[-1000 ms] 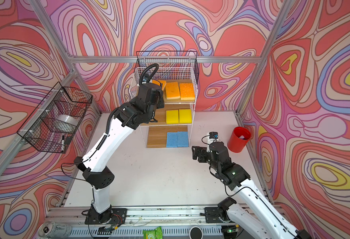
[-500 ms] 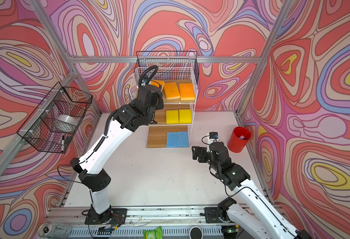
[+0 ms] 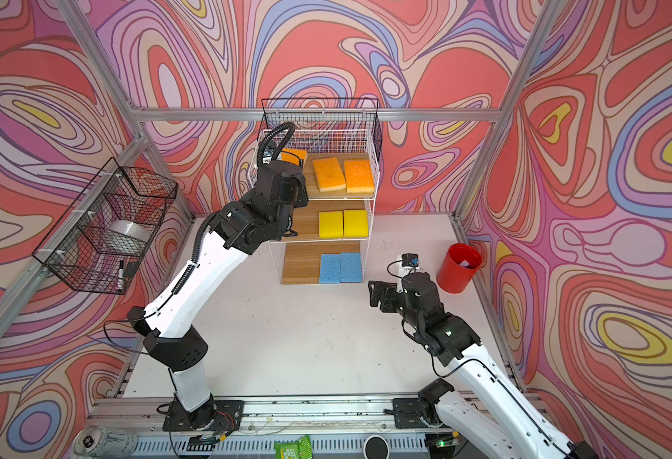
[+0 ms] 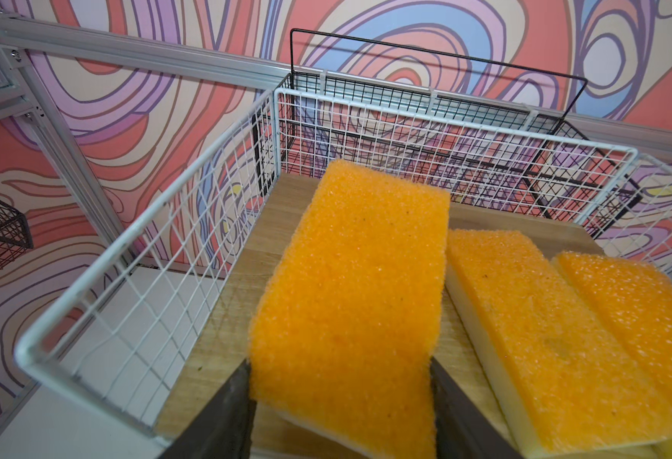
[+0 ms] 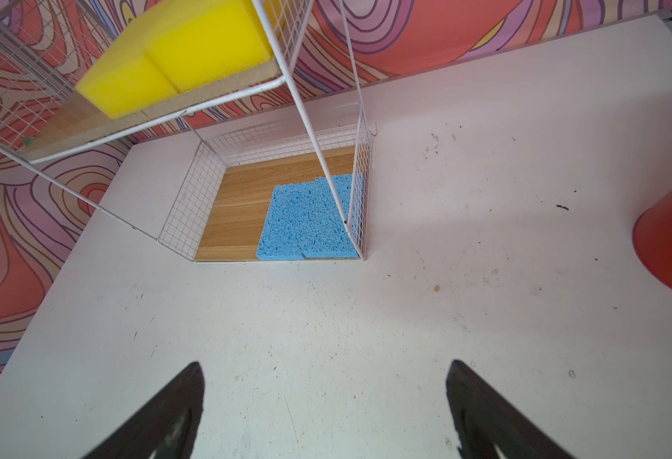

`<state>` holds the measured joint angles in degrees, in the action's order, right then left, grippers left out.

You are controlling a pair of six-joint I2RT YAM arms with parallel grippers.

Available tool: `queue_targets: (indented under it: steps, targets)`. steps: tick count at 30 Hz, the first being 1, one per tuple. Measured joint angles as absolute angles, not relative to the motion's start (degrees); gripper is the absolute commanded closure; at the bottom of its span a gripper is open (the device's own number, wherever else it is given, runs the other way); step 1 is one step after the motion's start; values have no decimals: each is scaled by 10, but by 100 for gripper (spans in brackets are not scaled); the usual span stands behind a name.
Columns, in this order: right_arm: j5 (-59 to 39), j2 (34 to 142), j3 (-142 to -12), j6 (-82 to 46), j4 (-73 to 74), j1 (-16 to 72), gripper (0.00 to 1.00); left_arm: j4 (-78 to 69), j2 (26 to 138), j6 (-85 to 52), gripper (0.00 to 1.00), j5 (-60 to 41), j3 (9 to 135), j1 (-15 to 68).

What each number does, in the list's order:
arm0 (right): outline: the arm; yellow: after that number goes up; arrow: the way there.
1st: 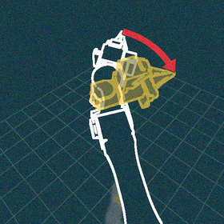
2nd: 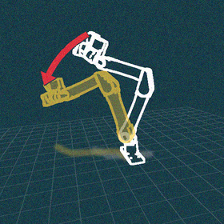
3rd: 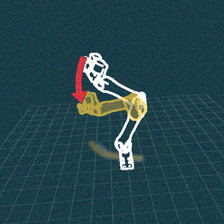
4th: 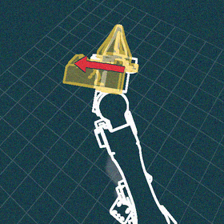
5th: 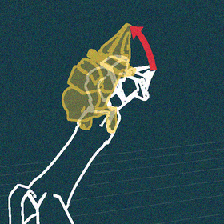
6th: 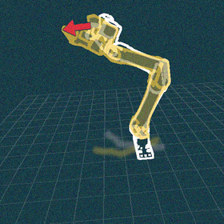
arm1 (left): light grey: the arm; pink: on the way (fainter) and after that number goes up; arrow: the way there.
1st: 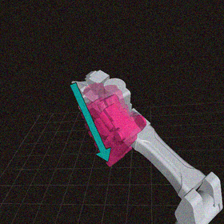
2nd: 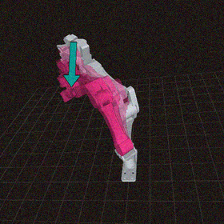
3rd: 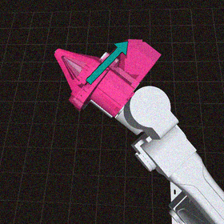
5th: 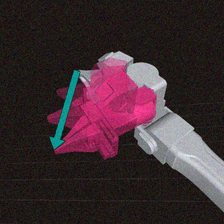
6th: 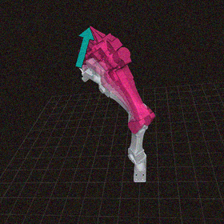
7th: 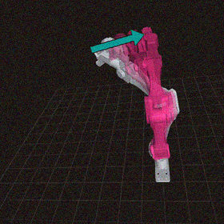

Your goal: Place and organize the cleaning sponges onto the shelf

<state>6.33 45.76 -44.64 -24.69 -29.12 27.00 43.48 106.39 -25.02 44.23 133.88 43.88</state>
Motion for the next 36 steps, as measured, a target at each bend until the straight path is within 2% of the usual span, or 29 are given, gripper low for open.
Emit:
queue_targets:
  steps: [6, 12, 21, 30, 36]
  targets:
    - [63, 459, -446, -247, -291, 270, 2, 452, 1084, -248, 35, 441, 1362, 439]
    - [62, 459, -446, -247, -291, 270, 2, 475, 1113, -249, 26, 426, 1398, 439]
    - [62, 459, -446, -247, -291, 270, 2, 480, 1115, -250, 25, 425, 1391, 439]
    - [62, 458, -445, -247, -291, 270, 2, 475, 1110, -250, 36, 430, 1383, 434]
    - [62, 458, -442, -247, -291, 270, 2, 456, 1092, -250, 38, 431, 1351, 427]
